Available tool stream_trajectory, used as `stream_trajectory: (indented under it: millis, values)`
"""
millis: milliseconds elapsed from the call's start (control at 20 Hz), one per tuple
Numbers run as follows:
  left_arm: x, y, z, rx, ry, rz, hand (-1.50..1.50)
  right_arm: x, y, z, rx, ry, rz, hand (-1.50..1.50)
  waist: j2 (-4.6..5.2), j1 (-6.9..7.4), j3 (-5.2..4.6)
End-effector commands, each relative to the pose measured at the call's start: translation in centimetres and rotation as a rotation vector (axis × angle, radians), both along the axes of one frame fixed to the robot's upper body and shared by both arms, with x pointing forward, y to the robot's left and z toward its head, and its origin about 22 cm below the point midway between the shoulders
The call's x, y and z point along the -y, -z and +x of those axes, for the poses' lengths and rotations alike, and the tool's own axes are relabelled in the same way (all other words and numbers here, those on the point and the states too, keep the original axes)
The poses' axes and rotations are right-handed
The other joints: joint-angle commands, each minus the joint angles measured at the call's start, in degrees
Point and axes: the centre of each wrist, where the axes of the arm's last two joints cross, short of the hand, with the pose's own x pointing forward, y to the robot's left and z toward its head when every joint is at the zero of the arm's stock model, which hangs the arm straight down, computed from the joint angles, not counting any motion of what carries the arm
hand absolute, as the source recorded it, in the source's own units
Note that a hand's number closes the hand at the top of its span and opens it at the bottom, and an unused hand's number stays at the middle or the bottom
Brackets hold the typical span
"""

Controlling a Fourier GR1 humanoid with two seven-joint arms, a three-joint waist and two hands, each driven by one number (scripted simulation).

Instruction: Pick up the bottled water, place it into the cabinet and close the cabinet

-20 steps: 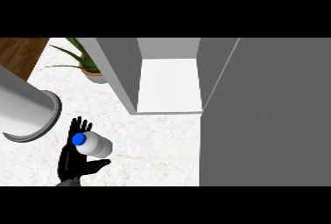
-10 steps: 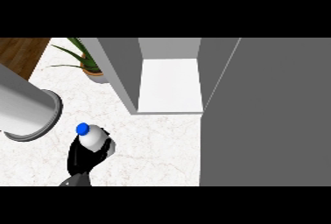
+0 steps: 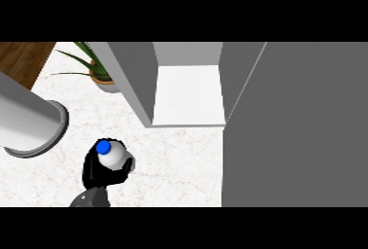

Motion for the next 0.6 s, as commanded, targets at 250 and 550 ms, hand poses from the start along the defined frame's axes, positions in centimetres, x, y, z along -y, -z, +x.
stream_trajectory:
  millis: [250,550]
  values:
    - [2.5,-2.6,2.1,0.096,0.034,0.004,1.5,-1.1,-2.2,1.3,0.118,-0.023,0.052,-1.5,-0.14,0.61,0.06]
    - [4.5,-6.8,2.3,0.156,0.11,0.049,1.5,-1.0,-2.2,1.3,0.114,-0.019,0.038,-1.5,-0.3,1.06,0.11]
